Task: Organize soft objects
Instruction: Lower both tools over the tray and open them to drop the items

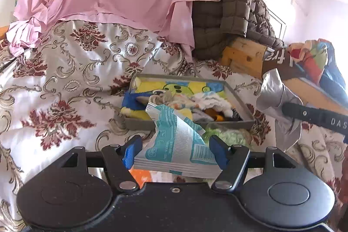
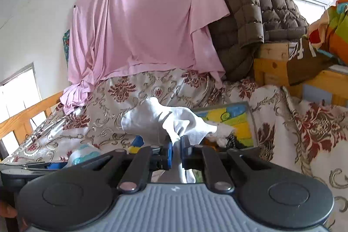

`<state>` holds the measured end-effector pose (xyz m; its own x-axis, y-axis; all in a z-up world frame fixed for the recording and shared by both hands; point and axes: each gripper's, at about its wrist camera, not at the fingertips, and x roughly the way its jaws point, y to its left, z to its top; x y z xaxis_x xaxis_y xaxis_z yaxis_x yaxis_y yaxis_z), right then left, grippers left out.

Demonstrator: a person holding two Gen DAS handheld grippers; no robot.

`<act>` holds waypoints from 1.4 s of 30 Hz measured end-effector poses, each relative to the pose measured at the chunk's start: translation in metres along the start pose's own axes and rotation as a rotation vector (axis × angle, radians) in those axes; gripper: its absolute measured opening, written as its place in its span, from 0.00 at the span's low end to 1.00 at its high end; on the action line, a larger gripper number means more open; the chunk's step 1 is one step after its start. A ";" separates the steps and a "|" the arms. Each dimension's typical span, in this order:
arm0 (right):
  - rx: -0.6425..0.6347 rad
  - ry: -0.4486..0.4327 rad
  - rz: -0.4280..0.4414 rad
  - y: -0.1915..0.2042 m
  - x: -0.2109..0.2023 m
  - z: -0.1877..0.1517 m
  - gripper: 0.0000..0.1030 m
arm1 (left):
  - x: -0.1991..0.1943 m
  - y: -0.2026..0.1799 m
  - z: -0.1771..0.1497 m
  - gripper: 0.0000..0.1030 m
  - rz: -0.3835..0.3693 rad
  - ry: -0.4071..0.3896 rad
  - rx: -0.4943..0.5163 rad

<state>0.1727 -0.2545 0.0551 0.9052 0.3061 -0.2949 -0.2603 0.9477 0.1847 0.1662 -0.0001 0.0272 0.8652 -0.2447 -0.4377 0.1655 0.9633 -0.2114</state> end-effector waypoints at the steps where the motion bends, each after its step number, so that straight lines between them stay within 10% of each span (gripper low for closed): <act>1: -0.005 -0.006 0.000 -0.001 0.004 0.003 0.09 | 0.002 -0.002 0.005 0.68 -0.002 -0.007 -0.003; 20: 0.124 0.067 -0.114 -0.089 0.179 0.028 0.09 | 0.182 -0.037 0.100 0.68 -0.027 -0.035 0.033; 42: 0.203 0.261 -0.178 -0.120 0.216 0.007 0.17 | 0.278 -0.046 0.088 0.68 0.025 0.169 0.006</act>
<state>0.4016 -0.3030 -0.0237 0.8074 0.1758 -0.5633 -0.0111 0.9589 0.2834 0.4406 -0.1032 -0.0082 0.7774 -0.2354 -0.5832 0.1482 0.9698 -0.1938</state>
